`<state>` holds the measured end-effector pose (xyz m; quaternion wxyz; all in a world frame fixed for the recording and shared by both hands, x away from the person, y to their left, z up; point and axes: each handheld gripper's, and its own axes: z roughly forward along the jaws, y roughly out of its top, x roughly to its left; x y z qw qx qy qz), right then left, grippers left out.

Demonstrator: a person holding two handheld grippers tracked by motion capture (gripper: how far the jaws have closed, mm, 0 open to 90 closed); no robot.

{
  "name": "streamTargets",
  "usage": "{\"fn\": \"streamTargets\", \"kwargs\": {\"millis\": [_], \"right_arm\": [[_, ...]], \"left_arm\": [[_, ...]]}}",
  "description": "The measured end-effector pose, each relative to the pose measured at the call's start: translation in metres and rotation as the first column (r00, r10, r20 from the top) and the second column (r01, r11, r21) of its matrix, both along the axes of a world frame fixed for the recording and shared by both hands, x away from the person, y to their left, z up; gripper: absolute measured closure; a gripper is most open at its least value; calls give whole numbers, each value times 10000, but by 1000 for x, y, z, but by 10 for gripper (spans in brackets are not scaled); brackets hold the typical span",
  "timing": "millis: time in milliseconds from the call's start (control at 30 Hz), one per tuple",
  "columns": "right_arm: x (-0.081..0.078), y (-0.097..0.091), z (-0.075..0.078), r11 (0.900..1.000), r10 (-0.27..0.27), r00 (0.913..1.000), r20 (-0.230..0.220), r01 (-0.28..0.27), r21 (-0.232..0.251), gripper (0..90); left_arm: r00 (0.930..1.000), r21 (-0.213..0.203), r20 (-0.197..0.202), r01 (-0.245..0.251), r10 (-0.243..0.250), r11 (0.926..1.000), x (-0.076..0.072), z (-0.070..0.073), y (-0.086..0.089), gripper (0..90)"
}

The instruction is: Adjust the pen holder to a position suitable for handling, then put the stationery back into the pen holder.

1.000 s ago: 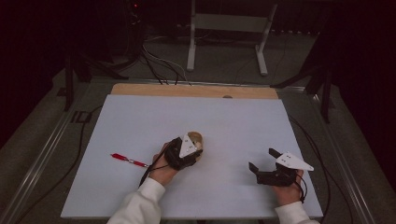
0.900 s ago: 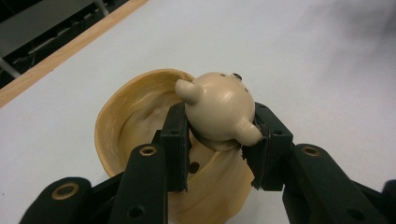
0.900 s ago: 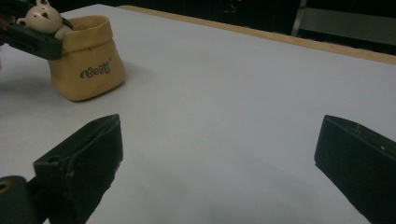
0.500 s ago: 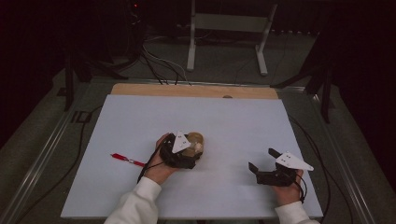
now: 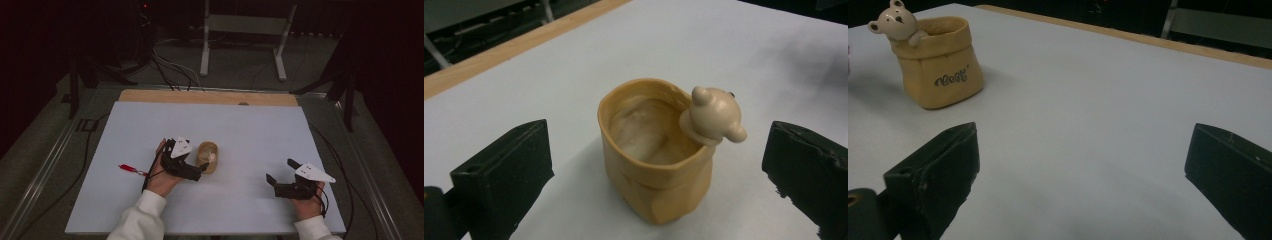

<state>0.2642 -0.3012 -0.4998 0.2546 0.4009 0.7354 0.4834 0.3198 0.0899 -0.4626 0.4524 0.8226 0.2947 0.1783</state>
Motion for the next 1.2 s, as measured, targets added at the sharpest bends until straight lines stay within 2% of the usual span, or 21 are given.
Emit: {"fn": "streamTargets", "kwargs": {"millis": [100,267,400,500,567,733,933,1200], "right_arm": [[0,0,0,10000,-20,10000,-18,20,28,17],[0,0,0,10000,-5,10000,-4,5,43,17],[0,0,0,10000,-8,10000,-1,8,55,17],[0,-1,0,10000,-10,10000,-13,10,71,17],[0,-1,0,10000,0,10000,-15,0,75,16],[0,0,0,10000,-11,10000,-45,11,62,17],[0,0,0,10000,-5,10000,-67,5,63,16],[0,0,-1,10000,-10,10000,-82,11,42,17]], "left_arm": [[9998,-57,-162,69,-70,10000,0,1,4,3],[10000,-205,5,-55,55,9998,-2,3,12,3],[9998,-257,-30,-181,180,9995,-2,4,21,3],[9996,-190,-168,-229,226,9996,-2,4,29,3],[9989,-255,-411,-218,208,9994,-2,3,35,3],[9980,-33,-515,-378,376,9993,-3,1,48,3],[9962,-23,-589,-643,640,9979,-5,-1,66,3],[9931,201,-572,-1014,1024,9946,-8,-4,91,3]]}}
